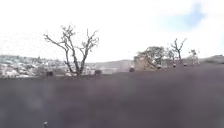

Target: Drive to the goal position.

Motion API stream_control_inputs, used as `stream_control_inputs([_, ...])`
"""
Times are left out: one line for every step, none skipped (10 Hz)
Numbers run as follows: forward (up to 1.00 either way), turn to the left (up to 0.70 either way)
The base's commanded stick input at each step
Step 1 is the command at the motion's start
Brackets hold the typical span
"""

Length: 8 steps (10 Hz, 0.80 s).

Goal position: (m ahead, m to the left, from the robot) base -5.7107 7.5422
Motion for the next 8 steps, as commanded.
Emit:
stream_control_inputs([0.0, 0.7])
stream_control_inputs([0.0, 0.7])
stream_control_inputs([0.0, 0.7])
stream_control_inputs([0.0, 0.7])
stream_control_inputs([0.0, 0.7])
stream_control_inputs([0.0, 0.7])
stream_control_inputs([0.0, 0.7])
stream_control_inputs([0.0, 0.7])
